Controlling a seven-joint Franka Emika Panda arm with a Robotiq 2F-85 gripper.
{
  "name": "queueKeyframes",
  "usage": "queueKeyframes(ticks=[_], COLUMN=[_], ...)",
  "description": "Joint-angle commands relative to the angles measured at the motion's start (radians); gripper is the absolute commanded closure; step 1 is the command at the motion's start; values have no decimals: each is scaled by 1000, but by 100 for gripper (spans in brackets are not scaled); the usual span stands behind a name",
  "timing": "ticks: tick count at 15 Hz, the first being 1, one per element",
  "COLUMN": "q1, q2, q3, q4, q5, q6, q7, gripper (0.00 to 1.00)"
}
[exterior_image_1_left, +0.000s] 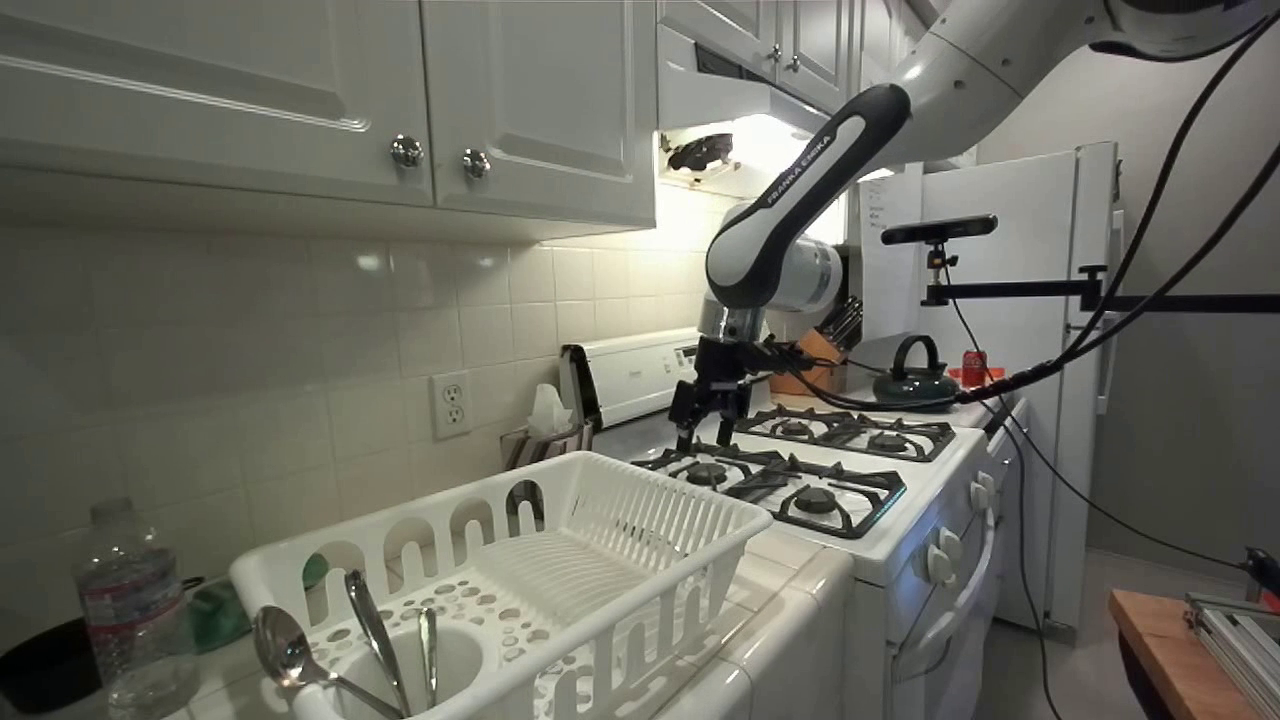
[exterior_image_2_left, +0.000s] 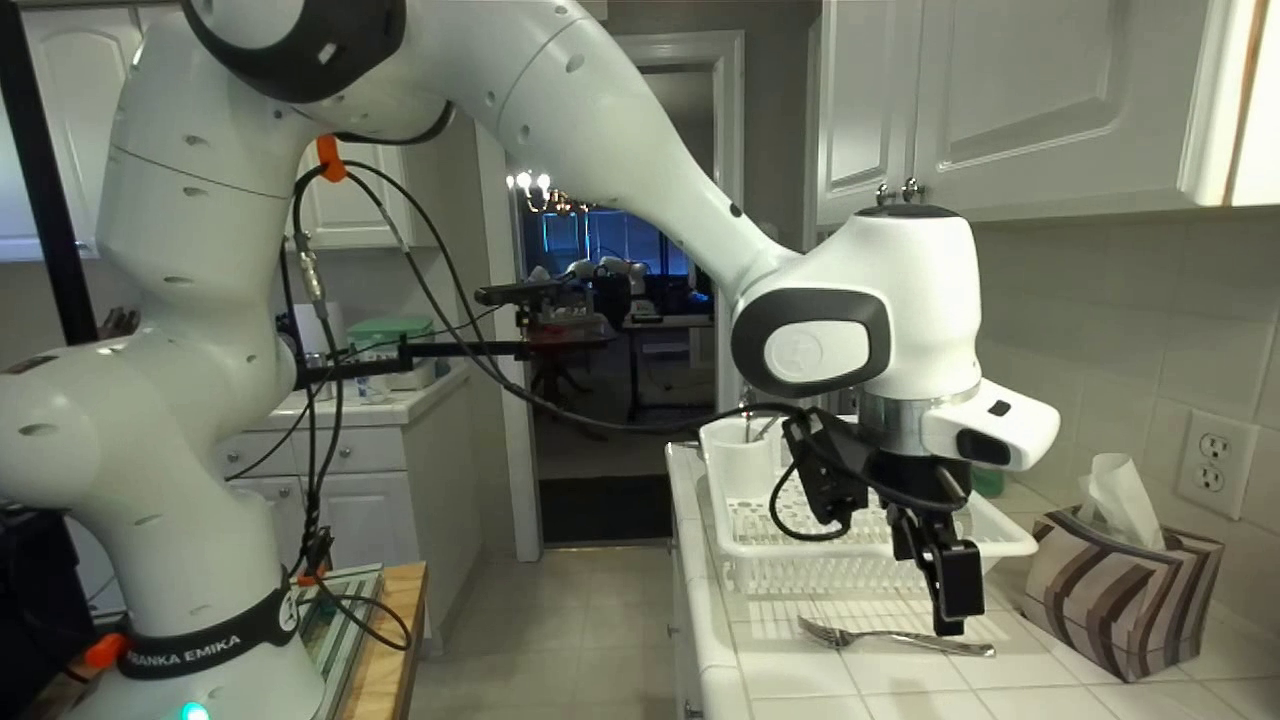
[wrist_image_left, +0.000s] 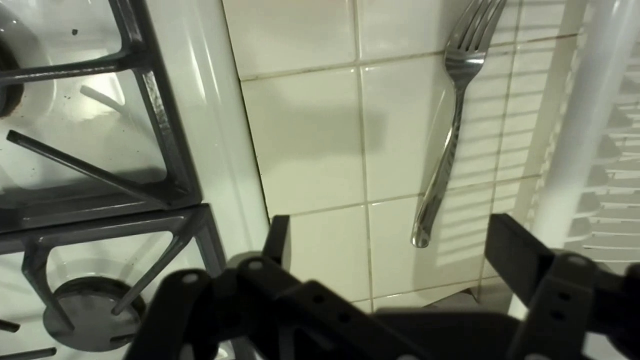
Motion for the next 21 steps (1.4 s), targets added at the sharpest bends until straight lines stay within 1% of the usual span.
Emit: queueKeyframes(ticks=[1, 5, 9, 14, 21], q1=[-49, -39, -61, -133, -245], q2=[38, 97, 142, 192, 265], q3=[41, 35, 83, 165, 260], q4=[6, 24, 49, 86, 143], q5=[84, 52, 68, 90, 154], q6=[19, 68, 99, 121, 103], q7=[-105, -97, -153, -286, -430], gripper=[0, 0, 0, 0, 0])
